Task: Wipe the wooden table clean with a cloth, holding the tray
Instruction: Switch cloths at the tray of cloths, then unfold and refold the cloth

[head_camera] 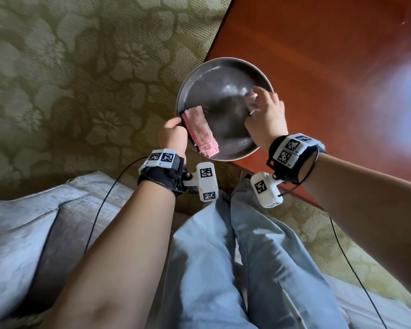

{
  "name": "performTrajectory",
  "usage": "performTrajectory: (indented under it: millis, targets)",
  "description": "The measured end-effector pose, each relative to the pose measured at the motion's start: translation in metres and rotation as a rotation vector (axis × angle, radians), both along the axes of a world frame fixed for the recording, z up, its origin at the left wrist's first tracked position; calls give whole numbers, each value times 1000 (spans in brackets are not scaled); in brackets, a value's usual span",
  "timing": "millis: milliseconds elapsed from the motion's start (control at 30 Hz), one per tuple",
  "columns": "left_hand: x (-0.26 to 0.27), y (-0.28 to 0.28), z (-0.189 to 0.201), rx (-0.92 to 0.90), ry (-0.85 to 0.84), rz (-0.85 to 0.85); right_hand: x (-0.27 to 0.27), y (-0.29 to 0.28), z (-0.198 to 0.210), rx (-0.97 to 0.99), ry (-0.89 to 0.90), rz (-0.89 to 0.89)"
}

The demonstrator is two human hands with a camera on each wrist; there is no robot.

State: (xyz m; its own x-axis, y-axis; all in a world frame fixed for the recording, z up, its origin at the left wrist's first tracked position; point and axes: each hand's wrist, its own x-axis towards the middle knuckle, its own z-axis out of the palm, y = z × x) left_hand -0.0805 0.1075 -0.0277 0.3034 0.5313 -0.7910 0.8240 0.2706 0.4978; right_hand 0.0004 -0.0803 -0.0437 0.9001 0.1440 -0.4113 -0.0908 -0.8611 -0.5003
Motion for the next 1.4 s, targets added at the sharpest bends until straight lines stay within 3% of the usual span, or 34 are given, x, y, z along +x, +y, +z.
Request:
performTrajectory:
  millis: [100,233,333,467,900,1167,1300,1400]
  targets:
    - [-3,-2,-3,-15,-3,-64,-10,18,-3,-93,-36,140]
    - [-13,-3,-11,-62,-16,-50,-26,41,-18,95,-1,222]
    - [-20,-2,-19,-72,-17,-29,-38,56,-32,71,108,259]
    - [-25,1,-21,-102,-10,-33,-45,67,-49,12,299,210]
    - [-25,5,-17,-125,-12,-59,-38,80,-47,-7,344,94]
    - [-25,3,3,-81,-42,-28,-29,77,-17,142,564,5]
    - [-20,3,42,-78,-92,-5,-14,71,33,167,577,103]
    - [-8,4,93,-99,-171,35,-1,67,88,166,531,176]
